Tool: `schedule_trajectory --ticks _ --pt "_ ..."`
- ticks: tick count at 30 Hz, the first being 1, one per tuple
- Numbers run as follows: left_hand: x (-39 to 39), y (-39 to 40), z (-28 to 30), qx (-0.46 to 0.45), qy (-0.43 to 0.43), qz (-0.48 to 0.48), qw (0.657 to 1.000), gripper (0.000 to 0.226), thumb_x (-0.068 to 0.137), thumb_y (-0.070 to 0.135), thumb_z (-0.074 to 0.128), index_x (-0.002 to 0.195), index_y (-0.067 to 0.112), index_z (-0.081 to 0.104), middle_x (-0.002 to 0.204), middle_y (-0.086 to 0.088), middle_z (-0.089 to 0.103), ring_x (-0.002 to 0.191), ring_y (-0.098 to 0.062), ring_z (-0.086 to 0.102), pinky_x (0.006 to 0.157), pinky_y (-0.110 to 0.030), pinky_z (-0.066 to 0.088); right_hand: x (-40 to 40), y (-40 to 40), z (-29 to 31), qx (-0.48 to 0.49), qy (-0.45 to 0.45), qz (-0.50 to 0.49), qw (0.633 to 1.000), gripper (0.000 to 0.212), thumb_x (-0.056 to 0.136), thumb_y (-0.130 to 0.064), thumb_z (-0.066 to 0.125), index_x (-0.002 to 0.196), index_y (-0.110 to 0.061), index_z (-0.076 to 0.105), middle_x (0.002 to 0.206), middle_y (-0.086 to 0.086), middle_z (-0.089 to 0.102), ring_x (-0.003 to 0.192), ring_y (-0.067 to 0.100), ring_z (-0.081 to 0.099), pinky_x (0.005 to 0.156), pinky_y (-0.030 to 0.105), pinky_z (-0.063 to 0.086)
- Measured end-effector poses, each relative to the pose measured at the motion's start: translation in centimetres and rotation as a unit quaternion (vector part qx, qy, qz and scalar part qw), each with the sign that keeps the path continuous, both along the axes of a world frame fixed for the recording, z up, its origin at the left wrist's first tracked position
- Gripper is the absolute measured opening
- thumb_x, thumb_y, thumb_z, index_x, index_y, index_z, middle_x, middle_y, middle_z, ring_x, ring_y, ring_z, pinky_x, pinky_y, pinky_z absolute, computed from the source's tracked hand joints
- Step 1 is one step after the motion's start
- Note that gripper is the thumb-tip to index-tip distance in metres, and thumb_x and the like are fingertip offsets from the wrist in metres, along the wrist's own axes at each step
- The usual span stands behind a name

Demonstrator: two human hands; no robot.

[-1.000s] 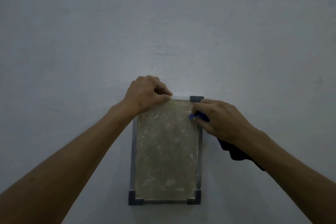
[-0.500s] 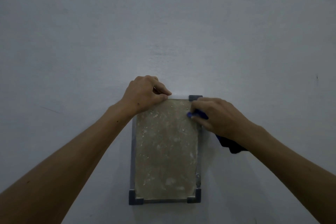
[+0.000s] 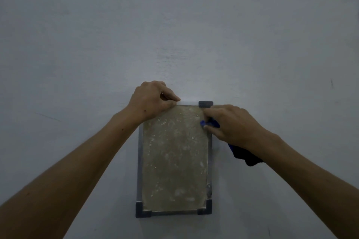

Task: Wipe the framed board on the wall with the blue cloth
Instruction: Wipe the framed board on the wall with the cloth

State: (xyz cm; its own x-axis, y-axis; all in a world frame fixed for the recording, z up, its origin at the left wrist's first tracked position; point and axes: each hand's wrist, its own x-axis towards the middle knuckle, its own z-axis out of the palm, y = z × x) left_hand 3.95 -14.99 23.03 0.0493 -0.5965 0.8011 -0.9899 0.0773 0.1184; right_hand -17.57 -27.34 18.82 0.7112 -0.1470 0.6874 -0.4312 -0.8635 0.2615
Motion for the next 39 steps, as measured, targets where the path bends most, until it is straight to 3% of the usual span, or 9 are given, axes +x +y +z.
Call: schedule_trajectory --ticks 6,11,15,20,24,28,33,37,39 --pt "0.1 -0.1 0.0 0.0 -0.001 0.0 1.0 0.016 0.089 0.031 0.073 0.103 0.028 0.079 0.087 0.017 0.063 0.083 -0.004 0.062 0.079 -0.024 0.053 0.4 0.1 0.6 -0.009 -0.099 0.032 0.995 0.01 0.095 -0.032 0.059 0.099 -0.023 0.056 0.089 -0.007 0.058 0.073 0.015 0.055 0.062 0.033 0.05" --pt "0.2 -0.1 0.1 0.004 -0.007 0.003 1.0 0.015 0.089 0.032 0.073 0.103 0.03 0.079 0.086 0.02 0.061 0.081 -0.002 0.061 0.081 -0.026 0.053 1.1 0.5 0.1 0.001 0.005 0.025 1.0 0.007 0.093 -0.033 0.06 0.094 -0.027 0.056 0.092 -0.008 0.058 0.079 0.015 0.057 0.062 0.031 0.048" --pt "0.2 -0.2 0.0 0.004 -0.006 0.004 1.0 0.016 0.09 0.03 0.073 0.105 0.029 0.079 0.086 0.02 0.06 0.078 0.0 0.058 0.08 -0.025 0.053 1.1 0.6 0.8 -0.016 -0.109 0.04 0.993 0.009 0.096 -0.031 0.057 0.099 -0.023 0.056 0.089 -0.005 0.058 0.073 0.015 0.056 0.063 0.036 0.054" --pt "0.3 -0.1 0.0 0.004 -0.012 0.005 1.0 0.016 0.09 0.031 0.072 0.105 0.031 0.078 0.091 0.018 0.064 0.083 -0.002 0.06 0.079 -0.022 0.049 1.3 0.7 0.1 0.0 -0.013 0.034 0.999 0.009 0.093 -0.032 0.06 0.091 -0.024 0.056 0.09 -0.008 0.058 0.077 0.014 0.056 0.065 0.039 0.054" --pt "0.3 0.0 -0.1 0.007 -0.012 0.002 1.0 0.018 0.091 0.03 0.071 0.108 0.029 0.078 0.095 0.014 0.066 0.087 -0.004 0.061 0.081 -0.024 0.05 1.4 0.5 0.3 -0.023 -0.119 0.029 0.992 0.013 0.096 -0.034 0.057 0.096 -0.021 0.058 0.088 -0.005 0.058 0.071 0.015 0.056 0.062 0.032 0.052" --pt "0.5 0.0 -0.1 0.004 -0.022 0.004 1.0 0.018 0.092 0.03 0.07 0.108 0.03 0.078 0.091 0.019 0.061 0.078 0.002 0.057 0.077 -0.019 0.046 1.7 0.8 -0.7 -0.006 -0.018 0.04 0.999 0.011 0.095 -0.034 0.059 0.092 -0.023 0.058 0.09 -0.007 0.059 0.075 0.014 0.056 0.065 0.034 0.052" --pt "0.7 -0.1 -0.3 0.004 -0.027 0.0 1.0 0.019 0.093 0.027 0.069 0.111 0.029 0.077 0.091 0.02 0.06 0.077 0.008 0.054 0.078 -0.018 0.047 1.6 0.6 0.0 -0.015 -0.14 0.027 0.99 0.014 0.097 -0.035 0.056 0.095 -0.021 0.057 0.087 -0.004 0.058 0.07 0.015 0.056 0.061 0.034 0.053" --pt "0.6 0.0 -0.3 0.007 -0.035 0.006 0.999 0.02 0.093 0.027 0.069 0.111 0.031 0.077 0.091 0.021 0.059 0.076 0.009 0.053 0.079 -0.019 0.047 1.8 1.2 -1.1 0.005 -0.042 0.037 0.998 0.012 0.095 -0.033 0.058 0.089 -0.023 0.056 0.086 -0.006 0.057 0.072 0.014 0.055 0.066 0.039 0.055" --pt "0.6 0.0 -0.2 0.009 -0.031 0.006 0.999 0.02 0.093 0.026 0.069 0.111 0.03 0.077 0.091 0.02 0.059 0.078 0.004 0.056 0.08 -0.02 0.049 1.8 1.0 -0.4 0.006 -0.066 0.02 0.998 0.014 0.095 -0.037 0.058 0.089 -0.024 0.056 0.085 -0.007 0.056 0.072 0.013 0.055 0.065 0.037 0.054"
